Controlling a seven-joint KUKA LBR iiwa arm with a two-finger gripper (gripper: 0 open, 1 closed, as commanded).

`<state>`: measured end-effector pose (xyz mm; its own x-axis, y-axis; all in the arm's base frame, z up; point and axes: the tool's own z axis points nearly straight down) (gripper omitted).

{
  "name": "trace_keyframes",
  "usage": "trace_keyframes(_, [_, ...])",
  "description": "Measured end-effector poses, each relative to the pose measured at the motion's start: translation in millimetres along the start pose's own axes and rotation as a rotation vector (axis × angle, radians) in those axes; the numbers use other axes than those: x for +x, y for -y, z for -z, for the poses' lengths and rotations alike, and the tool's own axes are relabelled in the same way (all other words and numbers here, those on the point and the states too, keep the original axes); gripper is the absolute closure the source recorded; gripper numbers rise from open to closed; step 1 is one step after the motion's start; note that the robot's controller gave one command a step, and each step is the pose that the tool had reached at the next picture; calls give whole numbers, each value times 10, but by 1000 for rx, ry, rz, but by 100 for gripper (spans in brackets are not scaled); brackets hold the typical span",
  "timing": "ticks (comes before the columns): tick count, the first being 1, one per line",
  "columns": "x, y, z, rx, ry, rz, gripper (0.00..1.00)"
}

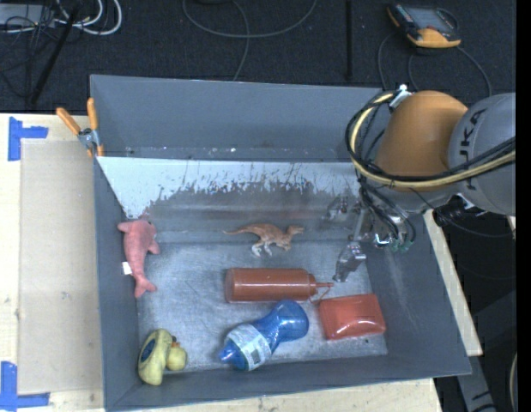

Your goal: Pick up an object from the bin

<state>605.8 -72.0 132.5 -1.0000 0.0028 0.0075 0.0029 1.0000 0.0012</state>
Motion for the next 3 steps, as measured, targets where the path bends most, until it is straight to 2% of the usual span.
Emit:
trace_keyframes(1, [-18, -2, 38, 1, 6, 2, 0])
trace_keyframes(2, [259, -722, -8, 1, 5, 71, 0])
trace_keyframes(3, [188, -718, -170, 0, 8, 23, 0])
